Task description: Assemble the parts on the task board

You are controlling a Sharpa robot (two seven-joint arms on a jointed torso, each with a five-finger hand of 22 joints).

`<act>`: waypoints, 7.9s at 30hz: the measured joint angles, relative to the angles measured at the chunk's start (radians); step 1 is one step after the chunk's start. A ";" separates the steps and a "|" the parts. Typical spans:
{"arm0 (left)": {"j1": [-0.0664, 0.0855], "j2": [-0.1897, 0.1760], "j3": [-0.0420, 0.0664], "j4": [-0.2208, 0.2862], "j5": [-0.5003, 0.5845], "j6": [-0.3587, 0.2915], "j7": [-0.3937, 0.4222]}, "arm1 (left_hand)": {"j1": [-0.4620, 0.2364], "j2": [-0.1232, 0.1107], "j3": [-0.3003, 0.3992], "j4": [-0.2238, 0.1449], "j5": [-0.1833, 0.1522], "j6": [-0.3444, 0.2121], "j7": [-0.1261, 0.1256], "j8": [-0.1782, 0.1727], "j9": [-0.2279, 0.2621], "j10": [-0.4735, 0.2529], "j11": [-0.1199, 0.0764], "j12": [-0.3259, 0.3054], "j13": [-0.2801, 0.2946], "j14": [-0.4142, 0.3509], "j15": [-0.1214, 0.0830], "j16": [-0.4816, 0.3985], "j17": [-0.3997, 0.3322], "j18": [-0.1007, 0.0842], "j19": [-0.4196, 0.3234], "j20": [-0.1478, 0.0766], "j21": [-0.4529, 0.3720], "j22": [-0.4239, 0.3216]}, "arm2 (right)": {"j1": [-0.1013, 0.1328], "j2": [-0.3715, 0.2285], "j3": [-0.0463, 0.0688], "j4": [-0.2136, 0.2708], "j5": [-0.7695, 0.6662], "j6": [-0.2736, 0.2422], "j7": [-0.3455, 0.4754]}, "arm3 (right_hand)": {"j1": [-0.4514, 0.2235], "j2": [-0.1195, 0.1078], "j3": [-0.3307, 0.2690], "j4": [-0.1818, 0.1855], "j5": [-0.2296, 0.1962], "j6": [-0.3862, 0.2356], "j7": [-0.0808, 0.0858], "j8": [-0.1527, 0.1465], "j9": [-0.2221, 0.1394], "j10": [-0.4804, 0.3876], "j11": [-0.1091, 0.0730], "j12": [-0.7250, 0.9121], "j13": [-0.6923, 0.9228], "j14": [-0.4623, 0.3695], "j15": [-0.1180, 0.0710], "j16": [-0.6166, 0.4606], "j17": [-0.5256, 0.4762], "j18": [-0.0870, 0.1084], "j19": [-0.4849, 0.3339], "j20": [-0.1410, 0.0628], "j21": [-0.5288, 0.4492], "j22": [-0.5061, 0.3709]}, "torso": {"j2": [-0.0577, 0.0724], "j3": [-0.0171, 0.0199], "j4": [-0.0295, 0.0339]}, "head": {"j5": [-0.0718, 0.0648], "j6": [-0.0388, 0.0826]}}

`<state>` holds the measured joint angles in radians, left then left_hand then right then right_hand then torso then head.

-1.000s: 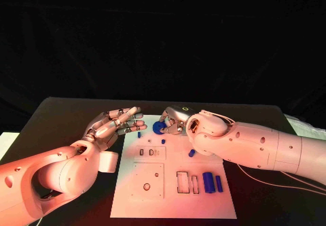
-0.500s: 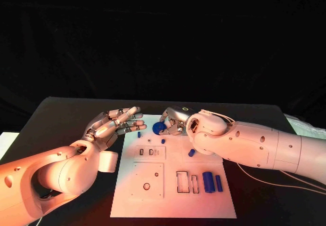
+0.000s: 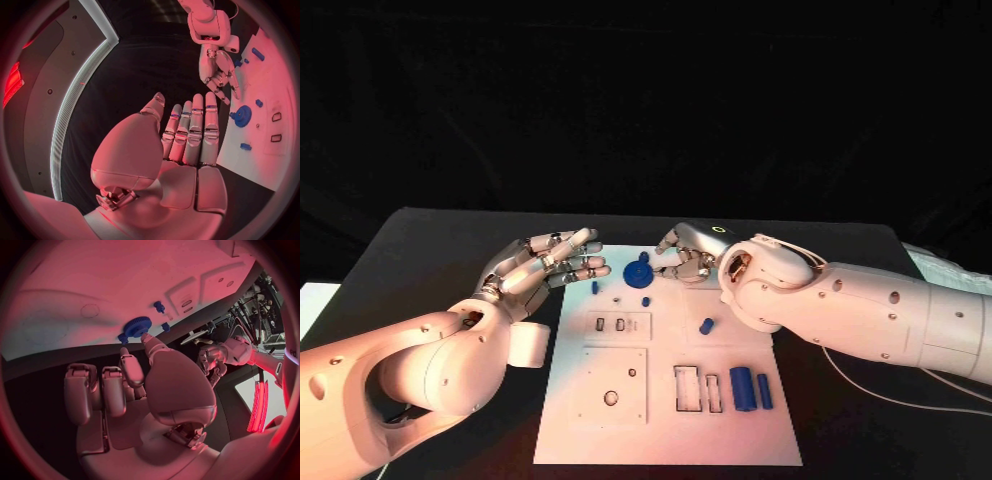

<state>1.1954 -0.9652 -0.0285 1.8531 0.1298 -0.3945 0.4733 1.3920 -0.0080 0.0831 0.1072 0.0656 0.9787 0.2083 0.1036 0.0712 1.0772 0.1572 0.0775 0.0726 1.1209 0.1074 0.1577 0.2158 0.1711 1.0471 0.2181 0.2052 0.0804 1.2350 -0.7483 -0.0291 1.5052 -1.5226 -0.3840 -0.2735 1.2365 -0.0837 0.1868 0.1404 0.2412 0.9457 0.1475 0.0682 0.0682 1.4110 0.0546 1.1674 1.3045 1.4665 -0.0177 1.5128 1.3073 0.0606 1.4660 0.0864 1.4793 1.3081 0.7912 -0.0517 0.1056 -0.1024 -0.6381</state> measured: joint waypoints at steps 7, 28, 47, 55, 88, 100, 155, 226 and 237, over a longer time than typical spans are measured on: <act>0.000 0.000 0.000 -0.005 0.000 0.000 0.000 | 0.000 0.000 0.000 -0.006 0.000 0.000 0.000 0.000 0.000 0.000 0.000 0.000 0.000 0.000 0.000 0.000 0.000 0.000 0.000 0.000 0.000 -0.001 | 0.032 -0.175 0.004 0.035 0.178 -0.012 0.133 | 0.077 -0.014 0.011 -0.060 -0.029 0.007 0.000 0.000 -0.001 0.000 0.000 -0.005 0.001 0.000 0.000 0.005 0.000 0.000 0.000 0.000 0.000 0.000 | -0.003 0.0027 -0.0104 | -0.005 0.007; 0.000 0.019 0.000 -0.049 0.000 0.005 0.000 | 0.004 0.004 0.002 -0.008 0.000 0.000 0.000 0.000 0.000 0.000 0.000 0.000 0.000 0.000 0.000 -0.004 0.002 0.000 0.000 0.000 -0.004 -0.001 | -0.023 -0.330 -0.004 -0.053 0.403 -0.009 0.417 | 0.105 -0.031 0.009 -0.101 -0.010 0.022 -0.001 0.000 0.000 0.000 0.000 0.023 0.004 0.000 0.000 0.011 0.001 0.000 0.000 0.000 0.000 0.000 | -0.005 0.0232 -0.0311 | -0.016 0.013; -0.001 0.020 -0.001 -0.062 0.000 0.008 0.000 | 0.004 0.004 0.002 -0.008 0.000 0.000 0.000 0.000 0.000 0.000 0.000 0.000 0.000 0.000 0.000 -0.004 0.003 0.000 0.000 0.000 -0.004 -0.002 | -0.063 -0.274 -0.005 -0.113 0.379 0.026 0.428 | 0.105 -0.031 0.009 -0.101 -0.011 0.022 -0.001 0.000 0.000 0.000 0.000 0.019 0.004 0.000 0.000 0.011 0.000 0.000 0.000 0.000 0.000 -0.001 | -0.005 0.0213 -0.0299 | -0.008 0.000; -0.001 0.022 -0.001 -0.063 0.000 0.008 0.000 | 0.004 0.004 0.003 -0.008 0.000 0.000 0.000 0.000 0.000 0.000 0.000 0.000 0.000 0.000 0.000 -0.004 0.003 0.000 0.000 0.000 -0.004 -0.002 | -0.071 -0.247 -0.005 -0.136 0.371 0.047 0.426 | 0.114 -0.022 0.016 -0.107 -0.011 0.032 0.000 0.000 0.000 0.000 0.000 0.019 0.004 0.000 0.000 0.015 0.000 0.000 0.000 0.000 0.000 -0.001 | -0.005 0.0209 -0.0293 | -0.004 -0.005; -0.001 0.022 -0.001 -0.062 0.000 0.010 0.000 | 0.004 0.004 0.003 -0.008 0.000 0.000 0.000 0.000 0.000 0.000 0.000 0.000 0.000 0.000 0.000 -0.004 0.002 0.000 0.000 0.000 -0.004 -0.002 | -0.075 -0.225 -0.004 -0.166 0.366 0.074 0.421 | 0.136 0.043 0.091 -0.151 -0.084 0.119 -0.018 0.013 0.003 0.007 -0.007 0.036 0.009 0.000 -0.007 0.019 0.001 -0.015 0.000 0.000 0.005 0.000 | -0.007 0.0220 -0.0303 | -0.005 -0.009; -0.001 0.022 -0.001 -0.062 0.000 0.010 -0.001 | 0.004 0.004 -0.002 -0.012 0.000 0.000 0.000 -0.004 0.000 0.000 0.000 0.000 0.000 0.004 0.003 -0.004 0.006 0.000 0.004 -0.004 -0.004 -0.003 | -0.075 -0.222 -0.004 -0.165 0.365 0.069 0.410 | 0.104 0.038 0.094 -0.148 -0.069 0.129 -0.022 0.012 0.002 0.013 -0.013 0.040 0.007 0.000 -0.008 0.023 0.001 -0.015 -0.001 -0.007 0.011 0.000 | -0.007 0.0218 -0.0300 | -0.007 -0.013; -0.001 0.050 -0.002 -0.125 0.001 0.021 -0.005 | 0.004 0.004 0.001 -0.015 0.000 0.000 0.000 -0.004 0.000 0.000 0.000 0.000 0.000 0.004 0.003 -0.008 0.006 0.000 0.004 -0.004 -0.004 -0.003 | -0.093 0.051 -0.020 0.093 0.153 0.035 0.023 | 0.072 0.076 0.153 -0.164 -0.017 0.168 -0.032 0.017 0.008 0.027 -0.034 0.035 0.007 0.000 -0.022 0.023 0.000 -0.015 0.000 -0.022 0.015 -0.001 | -0.035 -0.0006 -0.0206 | 0.057 -0.066; -0.001 0.049 -0.002 -0.126 0.002 0.027 -0.012 | 0.006 0.010 0.000 -0.020 0.000 0.000 0.000 -0.008 0.000 0.000 0.000 -0.005 0.000 0.007 0.000 -0.008 0.011 0.000 0.004 -0.004 -0.008 -0.004 | -0.125 0.076 -0.022 0.107 0.069 0.058 -0.008 | -0.004 -0.038 0.085 -0.176 -0.048 0.012 0.001 -0.003 -0.003 -0.047 0.004 -0.126 -0.040 0.000 -0.007 0.011 0.000 -0.015 0.000 -0.007 0.011 -0.001 | -0.034 0.0013 -0.0211 | 0.059 -0.084; -0.002 0.049 -0.002 -0.135 0.002 0.028 -0.016 | 0.005 0.021 -0.005 -0.032 0.000 0.013 -0.013 -0.012 0.000 0.015 -0.015 -0.005 -0.001 0.064 -0.016 0.002 0.036 0.000 0.053 -0.016 0.003 0.001 | -0.113 -0.035 -0.005 0.251 0.080 -0.017 0.033 | -0.007 -0.043 0.062 -0.171 -0.048 0.001 0.002 -0.003 -0.003 -0.049 0.006 -0.127 -0.043 0.000 -0.007 0.008 0.000 -0.015 0.000 -0.007 0.011 -0.001 | -0.035 0.0027 -0.0219 | 0.062 -0.083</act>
<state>1.1935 -0.9163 -0.0307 1.7179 0.1320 -0.3668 0.4576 1.3970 0.0134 0.0784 0.0750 0.0655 0.9914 0.1956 0.0919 0.0713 1.0918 0.1427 0.0728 0.0717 1.1850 0.0917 0.1596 0.2515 0.1711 1.0997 0.2017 0.2081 0.0812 1.1224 -0.7832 -0.0341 1.7559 -1.4422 -0.4013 -0.2403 1.2292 -0.1267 0.2491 -0.0308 0.1933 0.9467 0.1496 0.0653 0.0650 1.3623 0.0602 1.0405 1.2618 1.4666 -0.0246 1.5203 1.3073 0.0456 1.4661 0.0793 1.4903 1.3073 0.7561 -0.0490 0.0837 -0.0407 -0.7215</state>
